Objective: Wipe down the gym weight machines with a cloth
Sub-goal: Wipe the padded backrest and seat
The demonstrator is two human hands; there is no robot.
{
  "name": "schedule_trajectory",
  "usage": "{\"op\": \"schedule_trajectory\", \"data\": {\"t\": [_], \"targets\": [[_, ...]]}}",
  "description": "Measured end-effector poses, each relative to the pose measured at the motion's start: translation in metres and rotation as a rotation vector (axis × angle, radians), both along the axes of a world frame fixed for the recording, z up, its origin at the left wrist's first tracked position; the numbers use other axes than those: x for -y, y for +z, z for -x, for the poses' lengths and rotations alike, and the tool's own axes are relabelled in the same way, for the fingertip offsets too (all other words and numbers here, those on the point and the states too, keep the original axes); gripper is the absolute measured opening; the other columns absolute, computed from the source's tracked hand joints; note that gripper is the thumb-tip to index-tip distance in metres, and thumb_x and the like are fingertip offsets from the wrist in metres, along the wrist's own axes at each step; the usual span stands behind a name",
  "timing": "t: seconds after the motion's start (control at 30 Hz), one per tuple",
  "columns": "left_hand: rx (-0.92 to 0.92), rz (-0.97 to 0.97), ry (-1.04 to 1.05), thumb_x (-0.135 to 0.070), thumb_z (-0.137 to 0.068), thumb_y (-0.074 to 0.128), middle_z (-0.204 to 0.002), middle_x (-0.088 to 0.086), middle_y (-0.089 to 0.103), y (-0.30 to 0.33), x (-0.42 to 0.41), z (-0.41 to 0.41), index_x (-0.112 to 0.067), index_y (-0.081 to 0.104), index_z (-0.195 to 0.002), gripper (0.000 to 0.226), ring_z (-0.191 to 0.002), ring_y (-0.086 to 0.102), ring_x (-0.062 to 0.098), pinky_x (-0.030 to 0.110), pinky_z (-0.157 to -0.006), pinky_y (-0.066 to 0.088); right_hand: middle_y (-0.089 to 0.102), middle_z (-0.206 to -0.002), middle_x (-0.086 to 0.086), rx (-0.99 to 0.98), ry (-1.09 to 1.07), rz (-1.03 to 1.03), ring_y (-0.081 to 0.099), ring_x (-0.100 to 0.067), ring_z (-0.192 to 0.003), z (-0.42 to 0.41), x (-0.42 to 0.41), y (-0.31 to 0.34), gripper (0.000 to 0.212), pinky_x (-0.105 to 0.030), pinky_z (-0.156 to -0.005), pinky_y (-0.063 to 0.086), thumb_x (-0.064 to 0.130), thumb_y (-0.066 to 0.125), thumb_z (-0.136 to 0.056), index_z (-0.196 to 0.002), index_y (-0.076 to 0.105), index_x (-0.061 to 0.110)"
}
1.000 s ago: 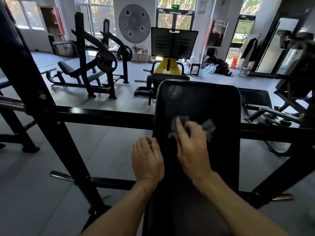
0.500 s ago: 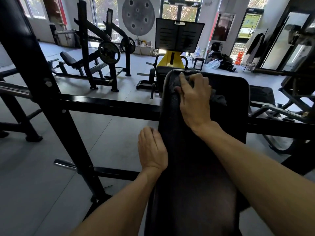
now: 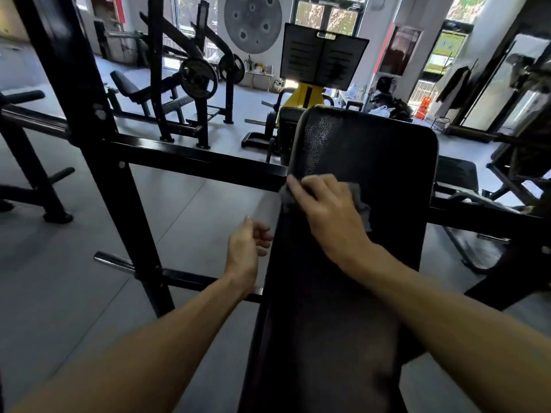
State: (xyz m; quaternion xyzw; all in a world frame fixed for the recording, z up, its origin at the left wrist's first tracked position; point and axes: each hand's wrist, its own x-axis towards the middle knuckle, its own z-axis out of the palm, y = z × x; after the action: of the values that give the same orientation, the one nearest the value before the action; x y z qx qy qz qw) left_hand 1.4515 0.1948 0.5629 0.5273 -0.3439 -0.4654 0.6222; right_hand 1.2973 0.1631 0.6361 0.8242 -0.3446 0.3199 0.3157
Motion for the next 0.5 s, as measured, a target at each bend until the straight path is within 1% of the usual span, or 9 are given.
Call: {"op": "schedule_trajectory", "data": {"t": [0.07,0.1,0.17,0.2,0.23,0.27,0.33,0.43,0.5], "targets": [[-0.092,-0.012,-0.021,-0.035,-0.112,0.029,-0.08,0.011,0.065,0.015,-0.002,-0.007,-0.005,0.065,-0.09,0.052,-0.07,0.06,0.019,0.031,-0.065,0.047,0.065,-0.106,-0.007,0.149,-0.086,0.019,0.052,-0.029,-0.101,-0.022,0.024,0.027,0.035,-0.04,-0.082,0.041,0.014,0.069,-0.091,-0.126,0.068,0.008],[-0.116,-0.01,-0.009,-0.036,-0.112,0.028,-0.08,0.012,0.065,0.022,-0.002,-0.008,-0.005,0.065,-0.089,0.053,-0.069,0.06,0.02,0.031,-0.064,0.048,0.067,-0.101,-0.004,0.191,-0.08,0.015,0.053,-0.029,-0.097,-0.032,0.027,0.029,0.027,-0.041,-0.08,0.044,0.02,0.07,-0.093,-0.118,0.071,0.009],[-0.138,-0.003,0.02,-0.038,-0.111,0.029,-0.08,0.01,0.067,0.03,-0.006,-0.013,-0.007,0.065,-0.088,0.053,-0.069,0.061,0.02,0.032,-0.065,0.049,0.069,-0.092,-0.001,0.16,-0.005,0.001,0.054,-0.029,-0.091,-0.048,0.015,0.003,0.018,-0.042,-0.073,0.045,0.026,0.067,-0.095,-0.101,0.074,0.011],[-0.135,0.008,0.012,-0.038,-0.111,0.029,-0.079,0.008,0.067,0.031,-0.01,-0.015,-0.009,0.064,-0.086,0.052,-0.069,0.061,0.019,0.033,-0.067,0.05,0.069,-0.09,-0.001,0.107,0.036,-0.018,0.054,-0.029,-0.089,-0.05,0.0,-0.017,0.015,-0.041,-0.072,0.043,0.023,0.068,-0.094,-0.096,0.074,0.01],[-0.117,0.018,-0.002,-0.037,-0.111,0.03,-0.077,0.005,0.067,0.03,-0.016,-0.017,-0.01,0.062,-0.085,0.049,-0.069,0.062,0.017,0.033,-0.067,0.051,0.069,-0.09,-0.001,0.064,0.067,-0.016,0.055,-0.029,-0.09,-0.048,-0.014,-0.037,0.011,-0.04,-0.073,0.041,0.018,0.071,-0.092,-0.096,0.075,0.009],[-0.082,0.029,-0.019,-0.035,-0.111,0.031,-0.077,0.004,0.066,0.027,-0.023,-0.02,-0.009,0.061,-0.086,0.046,-0.068,0.062,0.015,0.033,-0.065,0.053,0.07,-0.093,-0.002,0.048,0.089,-0.033,0.055,-0.029,-0.092,-0.043,-0.028,-0.054,0.011,-0.039,-0.074,0.039,0.013,0.073,-0.09,-0.099,0.075,0.008],[0.016,0.041,-0.042,-0.03,-0.109,0.034,-0.089,0.005,0.064,0.016,-0.035,-0.026,-0.008,0.062,-0.1,0.037,-0.075,0.062,0.016,0.031,-0.063,0.054,0.07,-0.1,-0.001,0.017,0.152,-0.091,0.054,-0.028,-0.099,-0.032,-0.047,-0.08,0.016,-0.039,-0.078,0.038,0.012,0.071,-0.092,-0.107,0.074,0.008],[0.185,0.092,-0.11,-0.028,-0.11,0.034,-0.114,0.006,0.064,0.003,-0.047,-0.033,-0.016,0.063,-0.12,0.033,-0.097,0.062,0.023,0.034,-0.077,0.051,0.069,-0.113,-0.002,-0.258,0.3,-0.166,0.057,-0.028,-0.109,-0.016,-0.079,-0.113,0.023,-0.039,-0.083,0.042,0.013,0.061,-0.098,-0.119,0.07,0.01],[0.229,0.107,-0.169,-0.027,-0.111,0.034,-0.123,0.004,0.064,0.009,-0.053,-0.033,-0.019,0.062,-0.127,0.033,-0.11,0.062,0.023,0.035,-0.084,0.052,0.068,-0.12,-0.005,-0.454,0.367,-0.117,0.057,-0.028,-0.113,-0.007,-0.081,-0.102,0.031,-0.04,-0.086,0.041,0.012,0.055,-0.097,-0.125,0.067,0.01]]}}
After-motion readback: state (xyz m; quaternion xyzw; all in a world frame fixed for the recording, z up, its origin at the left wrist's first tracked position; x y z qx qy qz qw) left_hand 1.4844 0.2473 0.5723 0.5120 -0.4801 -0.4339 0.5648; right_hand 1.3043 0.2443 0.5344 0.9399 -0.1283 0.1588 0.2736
